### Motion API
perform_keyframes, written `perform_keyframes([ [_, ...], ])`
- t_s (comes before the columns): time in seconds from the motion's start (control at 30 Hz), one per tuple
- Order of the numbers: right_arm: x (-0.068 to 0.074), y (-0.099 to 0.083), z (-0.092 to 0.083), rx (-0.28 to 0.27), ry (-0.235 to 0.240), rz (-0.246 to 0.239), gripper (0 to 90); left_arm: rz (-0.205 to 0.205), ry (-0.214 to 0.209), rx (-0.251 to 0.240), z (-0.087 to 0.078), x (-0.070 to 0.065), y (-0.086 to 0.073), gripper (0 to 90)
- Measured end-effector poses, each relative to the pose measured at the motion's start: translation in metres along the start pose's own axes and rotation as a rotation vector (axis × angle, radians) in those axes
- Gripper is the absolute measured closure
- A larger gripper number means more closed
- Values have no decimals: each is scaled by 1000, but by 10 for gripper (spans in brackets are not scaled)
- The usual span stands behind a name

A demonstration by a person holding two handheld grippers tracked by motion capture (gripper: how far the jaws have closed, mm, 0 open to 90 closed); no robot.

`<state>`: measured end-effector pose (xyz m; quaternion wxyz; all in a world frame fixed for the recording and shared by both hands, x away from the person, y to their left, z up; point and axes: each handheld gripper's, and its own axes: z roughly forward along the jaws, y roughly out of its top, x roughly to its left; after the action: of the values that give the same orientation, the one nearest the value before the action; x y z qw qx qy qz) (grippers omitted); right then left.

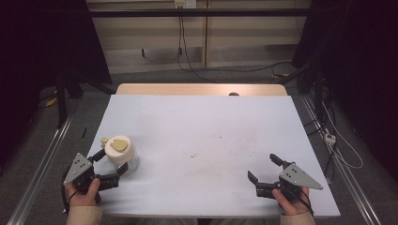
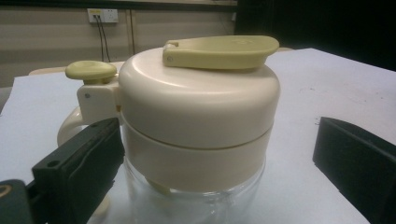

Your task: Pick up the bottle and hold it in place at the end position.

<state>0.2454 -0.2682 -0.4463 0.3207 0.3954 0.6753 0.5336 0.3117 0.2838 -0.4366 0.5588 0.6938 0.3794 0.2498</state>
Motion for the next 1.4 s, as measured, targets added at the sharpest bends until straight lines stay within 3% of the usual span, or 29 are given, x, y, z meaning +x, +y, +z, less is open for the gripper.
perform_keyframes([
  [0.13, 0, 0, 0, -1, -3, 1, 18, -5, 5, -3, 1, 0, 0, 14],
  [0.77, 1, 1, -1, -5, 5, -5, 21, -16, 25, 76, 15, 6, -4, 17],
  [1.13, 1, 2, 0, -6, 11, -8, 24, -13, 25, 85, 25, 7, -5, 17],
  [1.4, 1, 2, 0, -6, 11, -8, 26, -9, 50, 83, 32, 7, -4, 18],
])
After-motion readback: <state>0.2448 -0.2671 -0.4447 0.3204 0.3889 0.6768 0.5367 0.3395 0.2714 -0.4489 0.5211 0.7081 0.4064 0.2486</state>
